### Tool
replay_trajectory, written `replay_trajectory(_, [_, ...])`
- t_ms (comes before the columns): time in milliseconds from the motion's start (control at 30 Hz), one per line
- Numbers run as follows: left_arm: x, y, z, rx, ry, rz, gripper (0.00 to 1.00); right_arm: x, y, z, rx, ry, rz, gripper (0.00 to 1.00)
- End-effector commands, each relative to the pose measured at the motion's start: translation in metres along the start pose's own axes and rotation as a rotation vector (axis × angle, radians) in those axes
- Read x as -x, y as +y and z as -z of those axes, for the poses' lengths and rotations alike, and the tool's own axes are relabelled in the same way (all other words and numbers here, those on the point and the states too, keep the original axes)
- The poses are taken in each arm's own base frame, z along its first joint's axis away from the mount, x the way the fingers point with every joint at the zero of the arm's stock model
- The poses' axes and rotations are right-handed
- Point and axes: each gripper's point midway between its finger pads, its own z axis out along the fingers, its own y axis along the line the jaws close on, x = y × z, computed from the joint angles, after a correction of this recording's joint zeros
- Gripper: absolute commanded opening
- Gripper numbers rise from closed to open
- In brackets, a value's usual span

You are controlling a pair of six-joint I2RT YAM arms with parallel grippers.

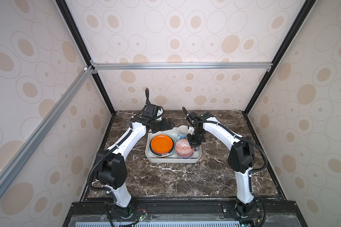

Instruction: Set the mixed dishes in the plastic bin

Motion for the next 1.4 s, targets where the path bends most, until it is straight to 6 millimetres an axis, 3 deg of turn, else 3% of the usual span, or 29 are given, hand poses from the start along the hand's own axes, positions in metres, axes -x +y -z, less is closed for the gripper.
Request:
replay_trajectory(0, [0.008, -0.004, 0.004, 0.003, -0.006, -0.025, 0.99, -0.006, 0.001, -0.008, 0.022, 0.032, 0.002, 0.07])
replay_trajectory(400, [0.005, -0.001, 0.003, 0.019, 0.011, -0.036, 0.99, -0.009, -0.004, -0.027, 0.018, 0.062, -0.010, 0.10])
replay_trajectory(900, [-0.003, 0.003, 0.010, 0.033, 0.016, -0.051, 0.99, -0.015, -0.010, -0.023, -0.013, 0.060, -0.011, 0.29])
replay_trajectory(1133, [-0.007, 0.005, 0.012, 0.036, 0.012, -0.050, 0.99, -0.022, -0.019, -0.011, -0.056, 0.036, -0.021, 0.27])
replay_trajectory(1367, [-0.012, 0.006, 0.016, 0.035, 0.011, -0.044, 0.99, -0.027, -0.024, -0.015, -0.067, 0.036, -0.041, 0.22])
